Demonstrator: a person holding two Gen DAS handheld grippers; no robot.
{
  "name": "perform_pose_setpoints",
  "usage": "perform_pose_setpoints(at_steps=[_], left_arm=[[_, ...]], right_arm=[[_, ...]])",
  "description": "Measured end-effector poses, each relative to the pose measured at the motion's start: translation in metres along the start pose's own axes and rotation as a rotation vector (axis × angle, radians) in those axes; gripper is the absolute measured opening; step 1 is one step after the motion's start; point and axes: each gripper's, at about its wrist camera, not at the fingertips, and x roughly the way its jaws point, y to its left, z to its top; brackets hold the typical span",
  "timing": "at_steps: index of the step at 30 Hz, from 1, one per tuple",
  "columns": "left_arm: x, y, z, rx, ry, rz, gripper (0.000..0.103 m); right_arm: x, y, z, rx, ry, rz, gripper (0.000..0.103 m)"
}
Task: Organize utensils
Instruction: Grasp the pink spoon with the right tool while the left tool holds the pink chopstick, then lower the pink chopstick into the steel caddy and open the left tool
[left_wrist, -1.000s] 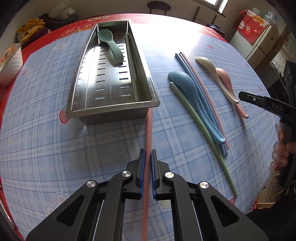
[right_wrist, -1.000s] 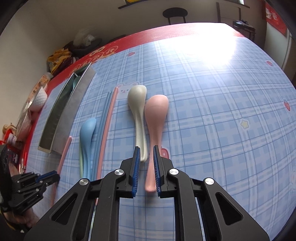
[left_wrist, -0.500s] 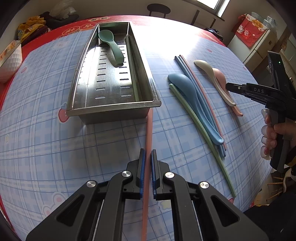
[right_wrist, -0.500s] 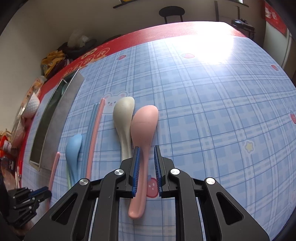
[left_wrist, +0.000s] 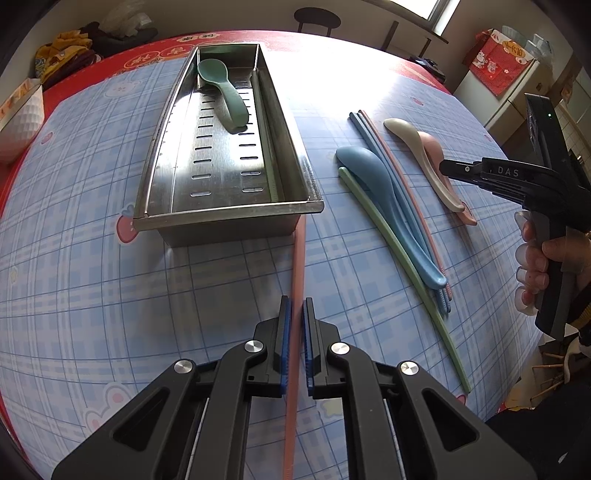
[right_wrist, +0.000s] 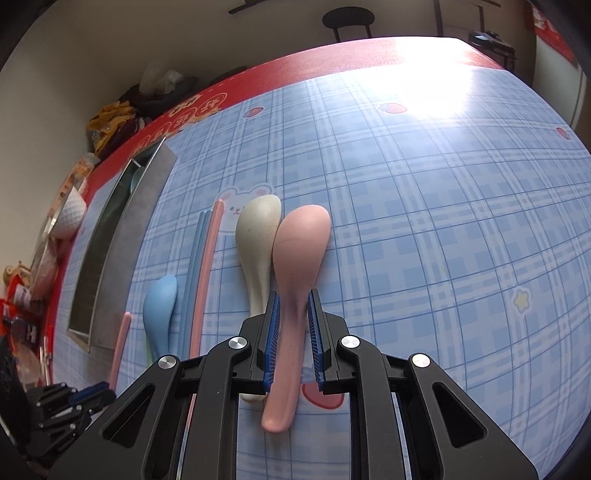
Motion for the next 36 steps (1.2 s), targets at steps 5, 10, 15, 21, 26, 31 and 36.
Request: perform_pose_setpoints(at_steps=[5, 10, 15, 21, 26, 31, 36], left_arm=[[-0.001, 0.0, 0.0, 0.003, -0.001, 0.003, 0.008], [0.0, -0.001, 0.0, 0.008, -0.006, 0.01, 0.008], [-0.001, -0.002, -0.001, 0.009, -0.011, 0.012, 0.008], [-0.001, -0.003, -0.002, 0.013, -0.015, 0.018, 0.008], [-0.001, -0.004, -0.002, 0.012, -0.015, 0.025, 0.008], [0.0, -0.003, -0.001, 0.008, -0.015, 0.023, 0.008], [-0.001, -0.004, -0.001, 0.015, -0.018, 0.028, 0.006]], right_arm=[[0.006, 0.003, 0.006, -0.001, -0.012, -0.017, 0.017], [0.011, 0.007, 0.011, -0.019, -0.028, -0.047, 0.018], [0.01, 0.011, 0.012, -0.065, -0.023, -0.063, 0.017], [-0.003, 0.012, -0.009, -0.094, -0.034, -0.089, 0.016], [-0.02, 0.011, -0.028, -0.104, -0.047, -0.08, 0.016], [-0.031, 0.007, -0.042, -0.093, -0.054, -0.065, 0.016], [-0.037, 0.004, -0.049, -0.067, -0.053, -0.024, 0.016]])
